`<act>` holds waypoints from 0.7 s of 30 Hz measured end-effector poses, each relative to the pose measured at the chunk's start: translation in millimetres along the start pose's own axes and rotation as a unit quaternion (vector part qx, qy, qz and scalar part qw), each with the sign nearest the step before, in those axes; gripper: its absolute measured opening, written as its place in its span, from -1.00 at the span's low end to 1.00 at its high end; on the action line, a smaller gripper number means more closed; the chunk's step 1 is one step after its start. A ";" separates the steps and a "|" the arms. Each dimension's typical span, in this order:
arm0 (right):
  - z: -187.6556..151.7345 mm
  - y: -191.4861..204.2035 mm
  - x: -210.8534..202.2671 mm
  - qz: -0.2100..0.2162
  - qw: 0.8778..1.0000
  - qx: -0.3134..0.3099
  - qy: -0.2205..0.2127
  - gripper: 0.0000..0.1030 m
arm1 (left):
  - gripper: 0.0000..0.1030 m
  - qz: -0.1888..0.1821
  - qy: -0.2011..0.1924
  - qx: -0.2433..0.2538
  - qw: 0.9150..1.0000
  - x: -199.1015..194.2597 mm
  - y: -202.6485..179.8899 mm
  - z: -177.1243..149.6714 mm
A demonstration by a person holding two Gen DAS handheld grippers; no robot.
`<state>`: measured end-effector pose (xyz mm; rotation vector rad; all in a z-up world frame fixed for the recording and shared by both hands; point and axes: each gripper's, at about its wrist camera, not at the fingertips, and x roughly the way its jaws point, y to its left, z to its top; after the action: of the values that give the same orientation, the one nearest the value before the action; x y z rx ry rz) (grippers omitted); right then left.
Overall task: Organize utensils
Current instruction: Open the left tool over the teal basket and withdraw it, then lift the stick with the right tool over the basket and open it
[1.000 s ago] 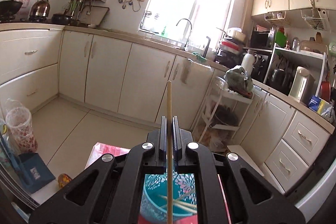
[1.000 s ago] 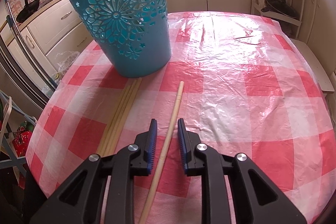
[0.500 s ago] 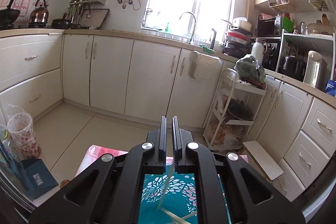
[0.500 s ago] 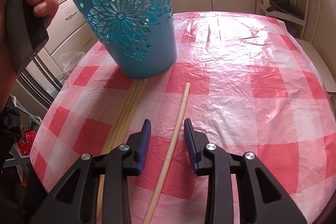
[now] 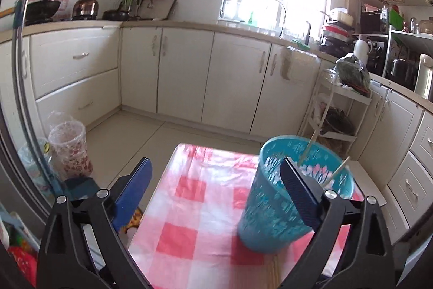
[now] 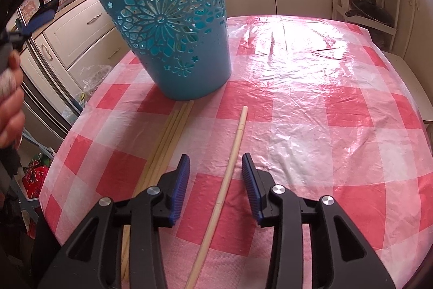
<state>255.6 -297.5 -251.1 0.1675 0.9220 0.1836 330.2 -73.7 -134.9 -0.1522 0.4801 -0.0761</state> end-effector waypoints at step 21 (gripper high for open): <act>-9.8 26.8 -0.2 -0.121 0.988 -0.095 -0.001 -0.83 | 0.85 -0.019 0.161 -0.073 0.984 46.6 65.3 -101.7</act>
<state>245.2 -270.9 -250.9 -0.1197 0.9095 0.0459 326.6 -27.4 -255.9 -0.2962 0.8063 -0.1035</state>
